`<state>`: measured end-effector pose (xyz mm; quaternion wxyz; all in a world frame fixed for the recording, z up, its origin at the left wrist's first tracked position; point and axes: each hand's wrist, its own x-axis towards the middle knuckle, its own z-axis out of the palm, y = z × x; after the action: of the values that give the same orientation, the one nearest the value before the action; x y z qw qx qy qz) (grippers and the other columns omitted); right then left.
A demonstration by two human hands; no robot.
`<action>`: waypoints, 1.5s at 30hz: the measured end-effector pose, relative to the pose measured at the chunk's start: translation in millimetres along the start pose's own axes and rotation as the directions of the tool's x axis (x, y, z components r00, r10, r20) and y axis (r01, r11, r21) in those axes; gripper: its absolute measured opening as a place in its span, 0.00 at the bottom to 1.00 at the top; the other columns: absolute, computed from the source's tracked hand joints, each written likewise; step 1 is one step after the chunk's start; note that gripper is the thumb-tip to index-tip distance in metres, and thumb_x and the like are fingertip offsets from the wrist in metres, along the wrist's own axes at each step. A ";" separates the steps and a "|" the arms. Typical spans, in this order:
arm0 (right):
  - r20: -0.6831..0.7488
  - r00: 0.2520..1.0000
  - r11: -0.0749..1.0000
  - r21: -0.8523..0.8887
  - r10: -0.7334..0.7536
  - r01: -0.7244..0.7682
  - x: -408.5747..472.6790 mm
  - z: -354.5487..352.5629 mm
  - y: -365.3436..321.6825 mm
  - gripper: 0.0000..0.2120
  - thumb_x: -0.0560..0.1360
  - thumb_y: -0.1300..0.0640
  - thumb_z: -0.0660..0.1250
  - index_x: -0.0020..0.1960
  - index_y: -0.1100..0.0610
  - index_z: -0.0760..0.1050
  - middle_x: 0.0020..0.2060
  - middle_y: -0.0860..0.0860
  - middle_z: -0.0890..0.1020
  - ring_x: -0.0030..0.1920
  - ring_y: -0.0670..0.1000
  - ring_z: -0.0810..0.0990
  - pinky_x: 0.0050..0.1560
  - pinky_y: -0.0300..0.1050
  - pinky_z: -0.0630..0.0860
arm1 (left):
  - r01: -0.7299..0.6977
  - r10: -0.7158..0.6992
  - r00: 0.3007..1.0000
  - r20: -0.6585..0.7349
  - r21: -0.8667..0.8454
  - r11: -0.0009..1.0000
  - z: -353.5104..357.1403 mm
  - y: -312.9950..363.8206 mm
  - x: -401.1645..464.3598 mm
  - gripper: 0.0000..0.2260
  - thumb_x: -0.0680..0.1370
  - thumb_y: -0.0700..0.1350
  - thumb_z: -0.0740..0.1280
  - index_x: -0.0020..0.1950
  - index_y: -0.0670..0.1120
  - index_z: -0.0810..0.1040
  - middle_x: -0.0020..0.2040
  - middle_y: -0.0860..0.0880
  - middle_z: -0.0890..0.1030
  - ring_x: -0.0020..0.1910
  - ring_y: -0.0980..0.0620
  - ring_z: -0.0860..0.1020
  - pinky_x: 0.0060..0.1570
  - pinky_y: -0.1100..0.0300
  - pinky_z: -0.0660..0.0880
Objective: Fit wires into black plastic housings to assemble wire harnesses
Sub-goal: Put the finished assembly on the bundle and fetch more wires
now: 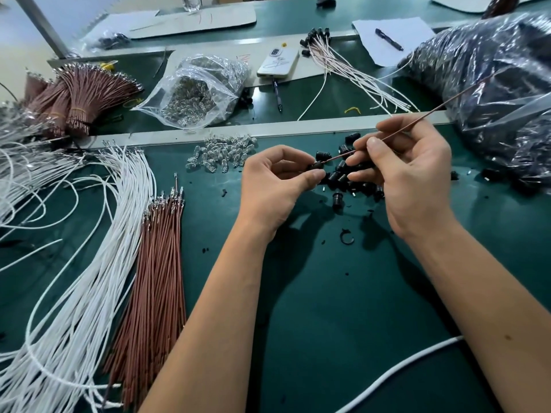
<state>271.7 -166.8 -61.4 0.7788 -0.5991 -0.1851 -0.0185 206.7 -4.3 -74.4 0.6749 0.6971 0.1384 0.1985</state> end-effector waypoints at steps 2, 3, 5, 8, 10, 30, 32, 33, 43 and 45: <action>0.008 1.000 1.000 0.002 0.002 -0.002 -0.1 0.3 0.8 0.07 0.81 0.69 0.65 0.56 0.60 0.72 0.42 0.57 0.84 0.39 0.55 0.86 0.35 0.44 0.83 | -0.008 0.008 1.000 0.009 0.017 1.000 0.3 -0.1 -0.2 0.08 0.69 0.34 0.80 0.44 0.40 0.84 0.40 0.42 0.86 0.38 0.50 0.84 0.44 0.58 0.82; 0.012 1.000 1.000 0.003 0.002 -0.002 -0.2 0.5 1.2 0.07 0.81 0.69 0.64 0.56 0.60 0.72 0.42 0.57 0.83 0.39 0.55 0.86 0.35 0.44 0.83 | -0.012 0.011 1.000 0.016 0.021 1.000 0.4 -0.1 -0.4 0.08 0.69 0.34 0.80 0.44 0.41 0.84 0.40 0.42 0.86 0.38 0.50 0.84 0.45 0.58 0.82; 0.016 1.000 1.000 0.003 0.004 -0.004 -0.3 0.9 2.2 0.07 0.81 0.70 0.64 0.56 0.60 0.72 0.42 0.58 0.83 0.39 0.56 0.86 0.35 0.44 0.83 | -0.017 0.016 0.999 0.029 0.022 1.000 0.9 -0.2 -0.7 0.08 0.69 0.34 0.80 0.44 0.41 0.84 0.40 0.43 0.86 0.39 0.50 0.84 0.45 0.58 0.82; 0.024 1.000 1.000 -0.006 0.007 -0.006 -0.7 1.7 3.3 0.07 0.81 0.70 0.65 0.56 0.61 0.72 0.42 0.58 0.83 0.39 0.56 0.86 0.35 0.44 0.83 | -0.019 0.018 0.999 0.037 0.025 1.000 1.2 0.2 -0.9 0.08 0.69 0.35 0.80 0.43 0.43 0.84 0.39 0.44 0.86 0.38 0.52 0.84 0.44 0.59 0.81; 0.037 0.999 1.000 -0.013 0.011 -0.010 -1.7 2.3 3.6 0.06 0.81 0.70 0.65 0.56 0.62 0.71 0.41 0.57 0.84 0.38 0.56 0.86 0.35 0.44 0.83 | -0.030 0.029 0.999 0.042 0.039 0.999 1.9 0.4 -1.4 0.08 0.68 0.37 0.80 0.43 0.44 0.84 0.39 0.46 0.86 0.39 0.51 0.84 0.44 0.58 0.81; 0.286 0.957 0.794 -0.569 -0.052 0.213 -13.9 10.1 0.9 0.08 0.80 0.52 0.73 0.45 0.56 0.83 0.34 0.48 0.85 0.34 0.49 0.82 0.38 0.46 0.79 | 0.172 -0.173 0.984 0.032 -0.382 0.908 13.1 15.6 -7.9 0.05 0.74 0.37 0.75 0.44 0.46 0.82 0.43 0.45 0.86 0.37 0.54 0.79 0.38 0.62 0.71; 0.299 0.954 0.825 -0.533 -0.022 0.186 -15.6 13.1 -0.6 0.06 0.79 0.56 0.74 0.44 0.57 0.83 0.34 0.47 0.85 0.34 0.46 0.83 0.39 0.41 0.78 | 0.191 -0.189 0.981 0.049 -0.425 0.885 12.4 15.9 -7.3 0.05 0.74 0.38 0.74 0.44 0.46 0.81 0.43 0.45 0.86 0.35 0.55 0.79 0.37 0.62 0.69; 0.313 0.950 0.840 -0.515 -0.005 0.174 -15.9 13.6 -2.0 0.05 0.78 0.58 0.74 0.44 0.57 0.83 0.33 0.47 0.85 0.33 0.46 0.82 0.38 0.39 0.77 | 0.202 -0.196 0.979 0.061 -0.460 0.865 11.9 17.3 -6.9 0.04 0.74 0.38 0.74 0.44 0.45 0.81 0.42 0.45 0.86 0.33 0.55 0.78 0.35 0.64 0.69; 0.813 0.428 0.851 -0.500 0.396 0.162 -15.1 21.3 -24.9 0.09 0.78 0.64 0.72 0.40 0.56 0.80 0.33 0.51 0.82 0.34 0.42 0.78 0.39 0.34 0.73 | 0.087 -0.240 0.949 -0.206 -0.561 0.823 -60.5 59.2 10.7 0.13 0.73 0.42 0.76 0.55 0.41 0.81 0.40 0.47 0.85 0.32 0.56 0.79 0.29 0.68 0.74; 0.832 0.342 0.840 -0.513 0.437 0.174 -10.3 39.1 -29.5 0.08 0.79 0.61 0.72 0.41 0.56 0.80 0.34 0.51 0.84 0.35 0.45 0.80 0.39 0.40 0.76 | 0.063 -0.229 0.933 -0.276 -0.502 0.862 -83.9 66.5 8.3 0.15 0.72 0.42 0.76 0.56 0.41 0.80 0.40 0.46 0.84 0.32 0.56 0.79 0.29 0.67 0.74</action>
<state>244.3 -140.4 -28.9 0.3379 -0.6995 -0.5288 0.3419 170.1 70.6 -6.6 0.8088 0.4499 0.2472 0.2868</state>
